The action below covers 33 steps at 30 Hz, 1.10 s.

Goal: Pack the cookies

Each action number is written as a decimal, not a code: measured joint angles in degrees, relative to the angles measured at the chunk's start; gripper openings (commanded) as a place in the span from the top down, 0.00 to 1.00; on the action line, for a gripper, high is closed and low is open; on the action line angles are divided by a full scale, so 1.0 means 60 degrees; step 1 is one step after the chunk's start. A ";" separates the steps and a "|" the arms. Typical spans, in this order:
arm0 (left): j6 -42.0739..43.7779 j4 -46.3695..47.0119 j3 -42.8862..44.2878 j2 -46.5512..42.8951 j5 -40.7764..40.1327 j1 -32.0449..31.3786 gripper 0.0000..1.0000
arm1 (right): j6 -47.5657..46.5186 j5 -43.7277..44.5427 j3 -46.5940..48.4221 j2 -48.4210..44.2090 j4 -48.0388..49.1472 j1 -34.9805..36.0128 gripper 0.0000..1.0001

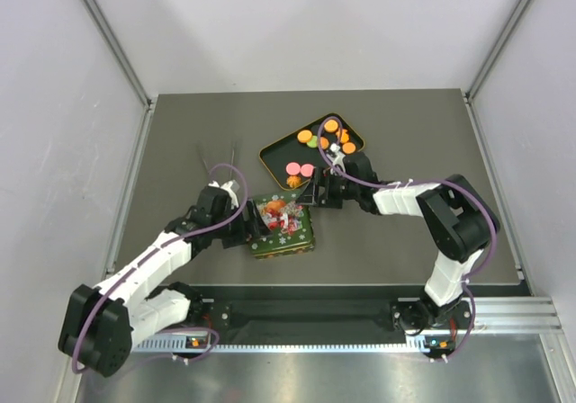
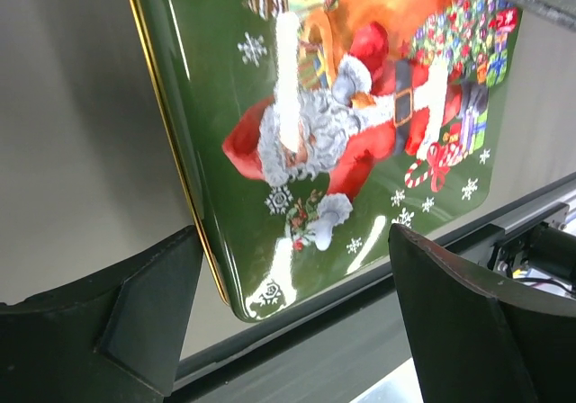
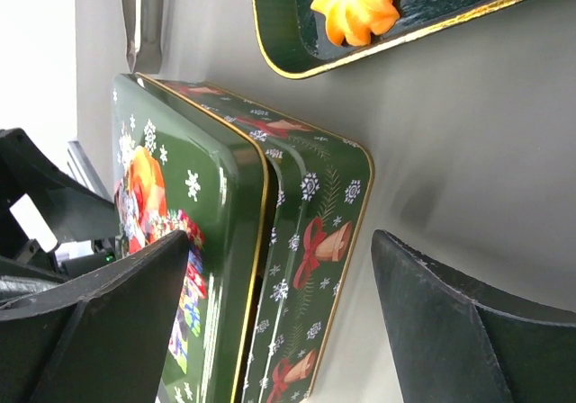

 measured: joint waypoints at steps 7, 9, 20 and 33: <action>0.0612 -0.0095 0.0674 0.0725 -0.0018 0.0000 0.13 | 0.0069 -0.0007 -0.0273 -0.0277 0.0095 0.0011 0.17; 0.0776 -0.0135 0.0827 0.0936 -0.0015 0.0000 0.13 | 0.0087 -0.0007 -0.0335 -0.0375 0.0131 0.0040 0.17; 0.1191 -0.0299 0.1111 0.1300 -0.0018 0.0000 0.13 | 0.0226 -0.0033 -0.0433 -0.0521 0.0233 0.0189 0.18; 0.1432 -0.0634 0.1555 0.1628 -0.0091 -0.0117 0.13 | 0.0470 -0.0044 -0.0503 -0.0463 0.0532 0.0189 0.26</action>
